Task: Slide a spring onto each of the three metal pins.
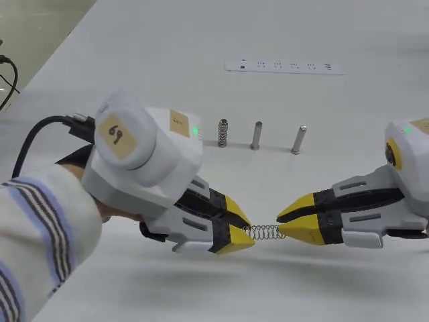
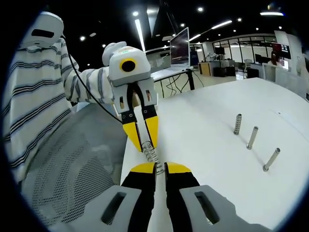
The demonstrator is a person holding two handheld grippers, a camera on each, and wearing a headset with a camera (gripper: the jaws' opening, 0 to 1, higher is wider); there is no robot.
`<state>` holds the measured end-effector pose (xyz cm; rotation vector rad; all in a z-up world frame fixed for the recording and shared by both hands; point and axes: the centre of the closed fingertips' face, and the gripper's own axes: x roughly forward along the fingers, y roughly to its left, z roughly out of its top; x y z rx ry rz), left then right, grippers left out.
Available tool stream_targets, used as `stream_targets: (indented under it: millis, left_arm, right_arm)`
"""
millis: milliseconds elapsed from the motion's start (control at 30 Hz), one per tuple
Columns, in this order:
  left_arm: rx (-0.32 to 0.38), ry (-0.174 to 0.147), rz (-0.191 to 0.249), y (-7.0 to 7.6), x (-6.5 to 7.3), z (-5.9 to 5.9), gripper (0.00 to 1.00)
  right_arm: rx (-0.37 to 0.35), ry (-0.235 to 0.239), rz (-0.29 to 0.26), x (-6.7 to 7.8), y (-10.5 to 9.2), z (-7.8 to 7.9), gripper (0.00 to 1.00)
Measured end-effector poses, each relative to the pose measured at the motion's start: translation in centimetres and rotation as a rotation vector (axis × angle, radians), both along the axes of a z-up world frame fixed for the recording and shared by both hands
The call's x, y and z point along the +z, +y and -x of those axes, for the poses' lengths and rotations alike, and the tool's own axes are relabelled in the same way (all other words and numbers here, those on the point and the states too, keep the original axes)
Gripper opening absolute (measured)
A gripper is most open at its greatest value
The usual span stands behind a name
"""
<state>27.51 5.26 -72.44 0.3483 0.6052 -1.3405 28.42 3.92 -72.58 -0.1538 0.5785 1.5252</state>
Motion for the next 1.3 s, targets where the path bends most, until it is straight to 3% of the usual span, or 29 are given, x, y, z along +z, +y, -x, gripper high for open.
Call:
stream_targets:
  millis: [233,400,800,1300]
  left_arm:
    - [0.002,0.000,0.011,0.0,-0.2,-0.1,0.01]
    - [0.007,0.014,0.052,-0.3,0.3,0.0,0.01]
    - [0.017,0.020,0.067,-0.5,0.5,0.0,0.01]
    - [0.047,0.039,0.069,-0.6,-0.1,0.1,0.01]
  right_arm:
    - [0.022,0.001,0.012,-0.2,-0.2,0.6,0.16]
    - [0.033,-0.002,0.034,-0.9,-0.4,1.0,0.15]
    - [0.035,0.008,0.030,-0.8,-0.5,0.8,0.08]
    - [-0.008,0.108,0.011,-0.6,-0.8,0.7,0.07]
